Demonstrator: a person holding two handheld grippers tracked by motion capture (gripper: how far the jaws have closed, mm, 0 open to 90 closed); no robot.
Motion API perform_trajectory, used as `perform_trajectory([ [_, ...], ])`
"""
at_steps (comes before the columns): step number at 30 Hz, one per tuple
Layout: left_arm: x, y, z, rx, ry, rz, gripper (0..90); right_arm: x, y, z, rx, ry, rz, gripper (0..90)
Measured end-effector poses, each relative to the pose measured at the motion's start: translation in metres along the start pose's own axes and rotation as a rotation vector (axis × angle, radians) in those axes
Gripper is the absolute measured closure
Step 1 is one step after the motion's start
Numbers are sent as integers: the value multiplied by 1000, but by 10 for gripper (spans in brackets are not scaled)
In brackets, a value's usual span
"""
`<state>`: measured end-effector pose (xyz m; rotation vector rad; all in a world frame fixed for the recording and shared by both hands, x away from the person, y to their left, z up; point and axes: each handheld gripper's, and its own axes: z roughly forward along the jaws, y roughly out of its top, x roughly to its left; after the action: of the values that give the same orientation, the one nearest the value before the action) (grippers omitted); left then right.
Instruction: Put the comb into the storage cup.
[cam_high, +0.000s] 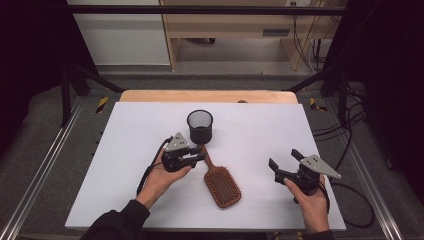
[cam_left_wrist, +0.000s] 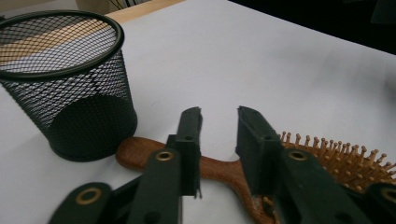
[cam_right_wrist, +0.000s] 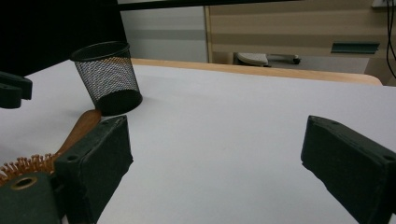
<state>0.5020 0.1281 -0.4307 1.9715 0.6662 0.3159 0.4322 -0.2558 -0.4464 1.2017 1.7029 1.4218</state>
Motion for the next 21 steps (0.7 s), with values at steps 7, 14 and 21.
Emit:
perform_trajectory([
  [7, 2, 4, 16, 52, -15, 5, 900, 0, 0, 0, 3, 1, 0, 89],
  [14, 0, 7, 43, 145, -24, 41, 900, 2, -1, 1, 15, 5, -6, 91],
  [21, 3, 4, 68, 250, -15, 70, 900, 1, -1, -1, 10, 3, 0, 91],
])
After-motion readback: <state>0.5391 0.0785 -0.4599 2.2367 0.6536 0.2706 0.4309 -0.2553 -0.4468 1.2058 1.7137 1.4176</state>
